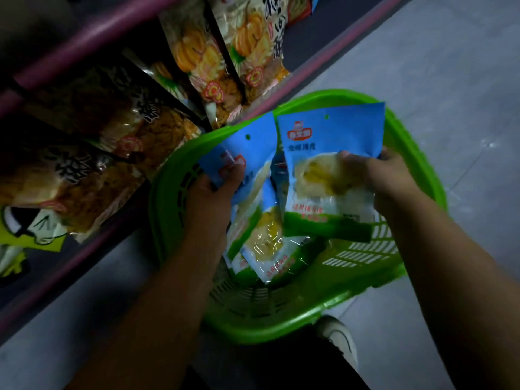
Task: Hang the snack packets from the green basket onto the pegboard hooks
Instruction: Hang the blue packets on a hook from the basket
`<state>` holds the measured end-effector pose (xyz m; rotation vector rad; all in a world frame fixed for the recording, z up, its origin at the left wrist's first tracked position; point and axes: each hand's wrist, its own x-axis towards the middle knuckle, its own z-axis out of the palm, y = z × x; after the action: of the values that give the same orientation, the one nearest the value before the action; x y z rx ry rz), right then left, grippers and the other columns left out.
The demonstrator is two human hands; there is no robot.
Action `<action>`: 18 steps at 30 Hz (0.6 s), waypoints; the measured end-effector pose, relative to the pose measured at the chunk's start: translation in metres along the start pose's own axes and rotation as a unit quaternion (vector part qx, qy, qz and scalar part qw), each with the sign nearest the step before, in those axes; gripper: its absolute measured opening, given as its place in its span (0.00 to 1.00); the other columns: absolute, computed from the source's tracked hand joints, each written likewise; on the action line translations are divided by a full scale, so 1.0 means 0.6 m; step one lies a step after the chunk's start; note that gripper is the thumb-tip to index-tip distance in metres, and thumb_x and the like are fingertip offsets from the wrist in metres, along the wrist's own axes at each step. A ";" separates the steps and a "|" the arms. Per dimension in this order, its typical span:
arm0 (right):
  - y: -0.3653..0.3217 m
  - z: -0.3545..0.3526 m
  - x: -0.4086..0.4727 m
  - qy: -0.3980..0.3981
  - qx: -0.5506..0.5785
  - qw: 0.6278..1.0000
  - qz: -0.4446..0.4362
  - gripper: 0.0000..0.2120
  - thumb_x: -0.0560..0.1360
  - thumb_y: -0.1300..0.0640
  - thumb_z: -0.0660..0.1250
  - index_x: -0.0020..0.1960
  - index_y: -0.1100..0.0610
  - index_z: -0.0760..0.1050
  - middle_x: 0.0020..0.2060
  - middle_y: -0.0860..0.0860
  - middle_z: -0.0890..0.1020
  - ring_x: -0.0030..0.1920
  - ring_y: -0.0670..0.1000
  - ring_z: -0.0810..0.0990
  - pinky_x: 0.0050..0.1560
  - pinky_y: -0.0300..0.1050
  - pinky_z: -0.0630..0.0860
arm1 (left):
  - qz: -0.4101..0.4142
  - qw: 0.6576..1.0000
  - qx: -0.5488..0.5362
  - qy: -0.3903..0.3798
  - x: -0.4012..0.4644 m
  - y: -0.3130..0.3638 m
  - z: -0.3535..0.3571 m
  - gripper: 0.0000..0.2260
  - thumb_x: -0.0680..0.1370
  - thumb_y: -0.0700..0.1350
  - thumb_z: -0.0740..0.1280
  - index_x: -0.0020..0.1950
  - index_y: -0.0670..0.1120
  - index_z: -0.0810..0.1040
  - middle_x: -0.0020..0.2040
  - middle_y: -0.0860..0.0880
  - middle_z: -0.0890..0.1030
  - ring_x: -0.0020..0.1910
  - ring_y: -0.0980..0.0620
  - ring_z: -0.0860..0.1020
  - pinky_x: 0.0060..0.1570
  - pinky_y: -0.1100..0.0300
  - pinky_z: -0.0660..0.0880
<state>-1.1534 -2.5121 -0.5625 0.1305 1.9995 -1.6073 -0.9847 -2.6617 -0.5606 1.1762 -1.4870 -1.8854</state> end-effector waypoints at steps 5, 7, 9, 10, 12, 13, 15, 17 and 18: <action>-0.154 -0.004 -0.162 -0.032 -0.003 0.999 -0.016 0.04 0.74 0.65 0.68 0.45 0.57 0.79 0.40 0.49 0.85 0.39 0.47 0.83 0.45 0.44 0.81 | -0.032 0.994 -0.087 0.060 -0.135 0.163 -0.039 0.08 0.75 0.44 0.69 0.52 0.54 0.80 0.51 0.56 0.84 0.53 0.56 0.81 0.49 0.60 0.77; -0.232 -0.012 -0.247 -0.091 -0.015 0.995 -0.024 0.04 0.74 0.62 0.69 0.43 0.55 0.80 0.34 0.45 0.85 0.35 0.43 0.83 0.38 0.37 0.79 | -0.031 0.990 -0.106 0.083 -0.196 0.250 -0.054 0.10 0.74 0.45 0.68 0.55 0.53 0.78 0.55 0.54 0.83 0.56 0.54 0.80 0.54 0.56 0.76; -0.325 -0.022 -0.333 -0.142 -0.019 0.989 -0.024 0.03 0.74 0.60 0.69 0.43 0.55 0.81 0.36 0.46 0.86 0.36 0.45 0.84 0.38 0.38 0.80 | -0.018 0.986 -0.122 0.111 -0.254 0.351 -0.072 0.09 0.75 0.43 0.67 0.55 0.52 0.78 0.53 0.55 0.84 0.54 0.55 0.81 0.52 0.58 0.77; -0.375 -0.027 -0.377 -0.161 -0.011 0.987 -0.022 0.03 0.74 0.60 0.69 0.43 0.55 0.82 0.37 0.47 0.86 0.37 0.47 0.84 0.39 0.39 0.80 | -0.007 0.984 -0.126 0.126 -0.284 0.404 -0.082 0.09 0.76 0.41 0.67 0.53 0.52 0.78 0.50 0.57 0.84 0.51 0.57 0.82 0.48 0.61 0.78; -0.469 -0.032 -0.455 -0.193 0.011 0.981 -0.018 0.04 0.73 0.60 0.69 0.45 0.55 0.83 0.41 0.50 0.87 0.39 0.48 0.85 0.40 0.41 0.81 | 0.025 0.983 -0.108 0.147 -0.340 0.514 -0.105 0.09 0.77 0.39 0.66 0.49 0.53 0.79 0.45 0.60 0.85 0.46 0.61 0.82 0.42 0.67 0.77; -0.511 -0.032 -0.493 -0.207 0.015 0.978 -0.015 0.04 0.73 0.60 0.69 0.45 0.55 0.83 0.42 0.51 0.87 0.40 0.49 0.85 0.41 0.41 0.81 | 0.040 0.982 -0.094 0.158 -0.369 0.566 -0.119 0.10 0.77 0.38 0.65 0.48 0.53 0.80 0.43 0.61 0.84 0.45 0.63 0.82 0.41 0.69 0.77; -0.589 -0.026 -0.568 -0.241 0.019 0.970 -0.002 0.06 0.71 0.59 0.69 0.44 0.54 0.85 0.42 0.50 0.87 0.41 0.49 0.85 0.40 0.41 0.81 | 0.072 0.977 -0.073 0.186 -0.424 0.668 -0.150 0.10 0.77 0.37 0.65 0.47 0.53 0.80 0.41 0.62 0.84 0.42 0.65 0.82 0.40 0.71 0.76; -0.651 -0.010 -0.634 -0.273 0.000 0.962 0.002 0.06 0.72 0.59 0.69 0.43 0.52 0.85 0.42 0.50 0.87 0.41 0.50 0.85 0.42 0.44 0.81 | 0.102 0.970 -0.067 0.212 -0.479 0.760 -0.188 0.12 0.77 0.37 0.65 0.44 0.54 0.81 0.39 0.60 0.84 0.40 0.64 0.81 0.40 0.69 0.76; -0.678 0.001 -0.663 -0.285 -0.022 0.958 -0.006 0.05 0.72 0.58 0.70 0.43 0.53 0.85 0.43 0.51 0.87 0.44 0.52 0.85 0.47 0.47 0.81 | 0.125 0.963 -0.060 0.232 -0.504 0.800 -0.211 0.12 0.77 0.37 0.64 0.44 0.54 0.80 0.39 0.59 0.83 0.41 0.65 0.81 0.41 0.68 0.76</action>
<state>-0.9885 -2.5187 -0.0179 -0.3296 1.5812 -1.4020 -0.7892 -2.6421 -0.0138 1.2051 -1.1811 -1.3899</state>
